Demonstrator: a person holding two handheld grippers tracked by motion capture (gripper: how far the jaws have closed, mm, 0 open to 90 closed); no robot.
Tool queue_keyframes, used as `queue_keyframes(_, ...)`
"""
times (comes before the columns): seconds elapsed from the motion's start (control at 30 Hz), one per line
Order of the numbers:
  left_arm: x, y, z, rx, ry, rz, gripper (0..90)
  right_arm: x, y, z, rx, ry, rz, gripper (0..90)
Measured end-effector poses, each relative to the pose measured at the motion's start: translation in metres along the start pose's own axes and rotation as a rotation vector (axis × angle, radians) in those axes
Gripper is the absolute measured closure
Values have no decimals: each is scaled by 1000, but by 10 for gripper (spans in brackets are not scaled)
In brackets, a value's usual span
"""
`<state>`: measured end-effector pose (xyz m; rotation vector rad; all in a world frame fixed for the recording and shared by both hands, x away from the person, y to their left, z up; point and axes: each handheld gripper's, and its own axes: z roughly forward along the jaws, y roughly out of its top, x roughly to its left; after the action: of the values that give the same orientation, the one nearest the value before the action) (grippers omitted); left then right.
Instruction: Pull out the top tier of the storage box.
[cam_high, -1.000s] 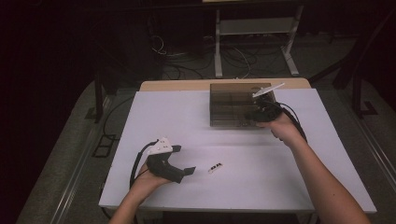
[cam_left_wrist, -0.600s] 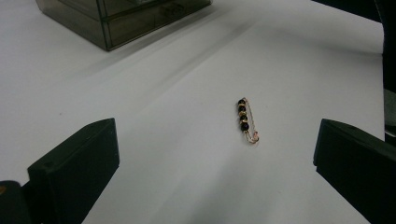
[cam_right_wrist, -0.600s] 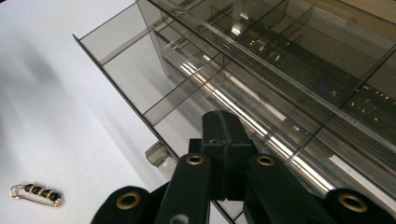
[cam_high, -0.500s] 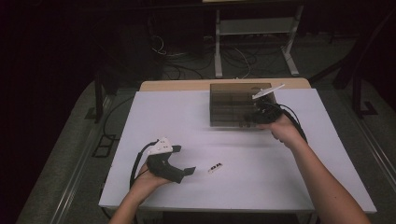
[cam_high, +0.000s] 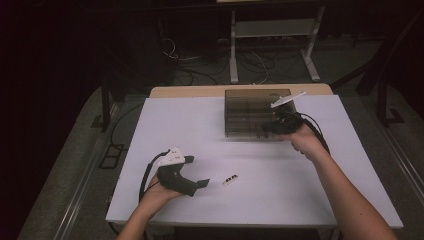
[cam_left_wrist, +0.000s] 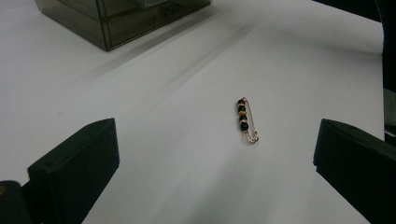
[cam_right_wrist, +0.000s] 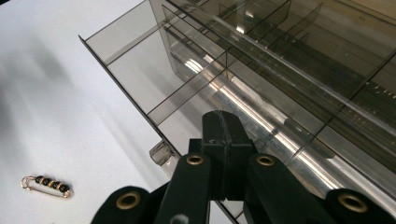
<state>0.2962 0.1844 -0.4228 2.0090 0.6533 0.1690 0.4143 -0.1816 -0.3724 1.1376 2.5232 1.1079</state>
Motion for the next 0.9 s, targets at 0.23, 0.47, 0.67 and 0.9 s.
queue_keyframes(0.23, 0, 0, 0, -1, -1, 2, 0, 1, -2, -1, 4, -1, -4, 886)
queue_keyframes(0.47, 0, 0, 0, 1, -1, 3, 0, 0, -4, -4, 6, -2, -3, 886)
queue_keyframes(0.67, 0, 0, 0, 0, -1, 2, 0, -2, -7, -6, 15, -21, 0, 886)
queue_keyframes(0.9, -1, 0, 1, 0, -2, 1, 0, -4, -10, -8, 12, -19, 2, 886)
